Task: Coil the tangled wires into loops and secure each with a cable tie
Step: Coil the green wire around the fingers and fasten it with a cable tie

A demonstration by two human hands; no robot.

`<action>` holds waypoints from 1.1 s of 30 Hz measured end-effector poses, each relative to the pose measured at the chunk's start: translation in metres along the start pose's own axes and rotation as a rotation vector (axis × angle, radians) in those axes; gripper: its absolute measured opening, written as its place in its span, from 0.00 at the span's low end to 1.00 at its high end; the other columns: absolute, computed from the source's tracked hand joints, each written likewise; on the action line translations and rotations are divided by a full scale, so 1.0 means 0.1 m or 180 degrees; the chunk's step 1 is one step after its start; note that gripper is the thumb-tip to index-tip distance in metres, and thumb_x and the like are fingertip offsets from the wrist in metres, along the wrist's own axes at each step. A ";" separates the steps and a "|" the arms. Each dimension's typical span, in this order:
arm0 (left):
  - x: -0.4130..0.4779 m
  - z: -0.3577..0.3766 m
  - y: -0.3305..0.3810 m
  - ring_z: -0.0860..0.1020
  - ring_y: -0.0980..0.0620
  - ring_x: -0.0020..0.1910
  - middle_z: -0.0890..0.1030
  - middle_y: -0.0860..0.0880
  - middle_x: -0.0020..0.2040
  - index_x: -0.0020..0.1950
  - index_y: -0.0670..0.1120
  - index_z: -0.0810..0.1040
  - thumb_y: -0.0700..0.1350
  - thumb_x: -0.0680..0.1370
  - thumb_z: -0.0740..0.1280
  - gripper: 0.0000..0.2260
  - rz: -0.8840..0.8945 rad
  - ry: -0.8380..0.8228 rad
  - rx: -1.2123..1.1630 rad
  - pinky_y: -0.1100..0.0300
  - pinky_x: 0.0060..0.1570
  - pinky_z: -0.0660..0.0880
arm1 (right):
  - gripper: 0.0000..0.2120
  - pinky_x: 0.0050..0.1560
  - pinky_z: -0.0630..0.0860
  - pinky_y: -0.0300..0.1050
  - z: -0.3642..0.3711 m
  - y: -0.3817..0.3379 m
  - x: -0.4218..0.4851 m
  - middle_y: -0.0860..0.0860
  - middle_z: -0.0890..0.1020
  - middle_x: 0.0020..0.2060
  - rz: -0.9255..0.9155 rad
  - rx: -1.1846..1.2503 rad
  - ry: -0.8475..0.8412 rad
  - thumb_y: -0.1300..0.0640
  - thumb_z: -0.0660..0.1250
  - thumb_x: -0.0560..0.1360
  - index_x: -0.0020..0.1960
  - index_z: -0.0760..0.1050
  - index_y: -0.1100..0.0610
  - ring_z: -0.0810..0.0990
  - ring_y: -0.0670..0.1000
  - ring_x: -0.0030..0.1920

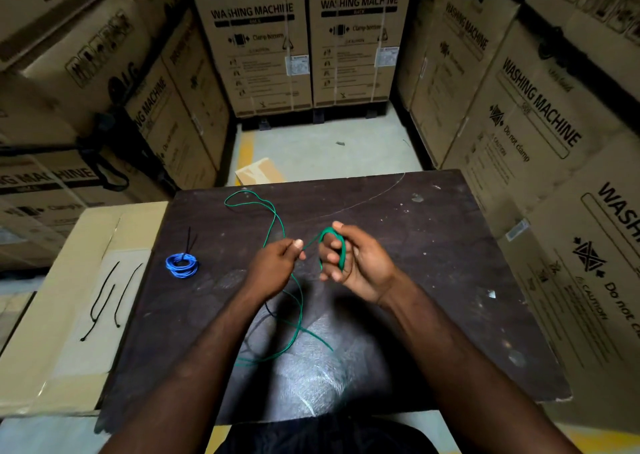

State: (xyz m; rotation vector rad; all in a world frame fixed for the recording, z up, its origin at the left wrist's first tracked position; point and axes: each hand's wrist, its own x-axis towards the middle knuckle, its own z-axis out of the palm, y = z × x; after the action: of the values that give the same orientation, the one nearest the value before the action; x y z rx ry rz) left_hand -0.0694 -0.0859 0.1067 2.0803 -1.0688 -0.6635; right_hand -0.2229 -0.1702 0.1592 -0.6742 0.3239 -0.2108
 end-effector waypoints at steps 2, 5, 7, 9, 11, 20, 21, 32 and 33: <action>-0.04 0.08 0.00 0.70 0.57 0.31 0.75 0.52 0.30 0.33 0.51 0.75 0.59 0.76 0.56 0.18 0.0018 -0.0043 -0.0172 0.57 0.39 0.67 | 0.16 0.34 0.76 0.45 0.02 -0.08 0.03 0.51 0.73 0.28 -0.0222 0.0193 0.0006 0.51 0.53 0.78 0.35 0.70 0.56 0.72 0.50 0.23; -0.09 0.16 0.02 0.68 0.58 0.30 0.72 0.53 0.29 0.35 0.51 0.74 0.52 0.81 0.59 0.16 0.0044 -0.0068 -0.0243 0.58 0.36 0.64 | 0.14 0.37 0.77 0.46 0.03 -0.16 0.05 0.53 0.78 0.31 -0.0490 0.0282 0.0059 0.55 0.56 0.75 0.37 0.75 0.58 0.78 0.51 0.27; -0.14 0.18 0.07 0.67 0.60 0.29 0.70 0.54 0.27 0.34 0.51 0.73 0.46 0.82 0.59 0.16 0.0077 -0.0044 -0.0312 0.59 0.34 0.63 | 0.13 0.40 0.80 0.47 0.04 -0.20 0.05 0.56 0.82 0.34 -0.0714 0.0308 0.0119 0.60 0.57 0.73 0.39 0.80 0.60 0.82 0.53 0.31; -0.20 0.21 0.08 0.67 0.62 0.27 0.69 0.54 0.26 0.33 0.51 0.72 0.45 0.82 0.59 0.17 0.0060 -0.0063 -0.0387 0.61 0.33 0.63 | 0.13 0.46 0.81 0.49 0.04 -0.24 0.06 0.60 0.84 0.42 -0.0903 0.0321 0.0077 0.64 0.57 0.72 0.46 0.80 0.64 0.85 0.56 0.39; -0.25 0.25 0.08 0.66 0.62 0.26 0.68 0.54 0.25 0.33 0.50 0.72 0.46 0.82 0.58 0.17 0.0004 -0.0117 -0.0411 0.60 0.33 0.63 | 0.15 0.54 0.79 0.51 0.00 -0.27 0.11 0.63 0.82 0.51 -0.1051 0.0241 -0.0006 0.67 0.55 0.73 0.55 0.75 0.68 0.83 0.59 0.49; -0.44 0.24 0.18 0.67 0.61 0.27 0.70 0.53 0.26 0.36 0.49 0.75 0.53 0.80 0.58 0.16 0.0170 -0.0232 -0.0370 0.58 0.36 0.66 | 0.17 0.56 0.76 0.43 -0.22 -0.13 0.28 0.61 0.78 0.57 -0.1209 -0.0606 0.0708 0.71 0.61 0.73 0.61 0.69 0.63 0.83 0.53 0.52; -0.46 0.24 0.21 0.68 0.62 0.28 0.71 0.54 0.26 0.36 0.49 0.75 0.51 0.81 0.59 0.15 0.0211 -0.0231 -0.0316 0.59 0.36 0.66 | 0.17 0.54 0.76 0.42 -0.23 -0.10 0.29 0.62 0.78 0.58 -0.1206 -0.0724 0.0762 0.71 0.60 0.74 0.61 0.69 0.62 0.83 0.52 0.51; -0.67 -0.05 0.54 0.71 0.63 0.30 0.72 0.55 0.26 0.35 0.53 0.75 0.49 0.80 0.59 0.14 0.0605 -0.0424 0.0150 0.69 0.33 0.63 | 0.18 0.50 0.76 0.35 -0.45 0.02 0.30 0.68 0.75 0.61 -0.0849 -0.2003 0.1105 0.76 0.53 0.76 0.65 0.66 0.71 0.82 0.42 0.45; -0.68 -0.09 0.60 0.72 0.64 0.30 0.73 0.56 0.26 0.35 0.54 0.75 0.49 0.79 0.59 0.13 0.0653 -0.0426 0.0166 0.70 0.34 0.63 | 0.18 0.49 0.76 0.35 -0.46 0.03 0.29 0.68 0.75 0.60 -0.0822 -0.2010 0.1091 0.76 0.53 0.76 0.65 0.66 0.71 0.82 0.42 0.45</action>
State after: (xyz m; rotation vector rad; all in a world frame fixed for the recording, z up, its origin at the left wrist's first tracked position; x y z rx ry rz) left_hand -0.1279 -0.0503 0.1670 1.9574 -1.3673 -0.6854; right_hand -0.2121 -0.2035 0.1168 -1.3115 0.6449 -0.4827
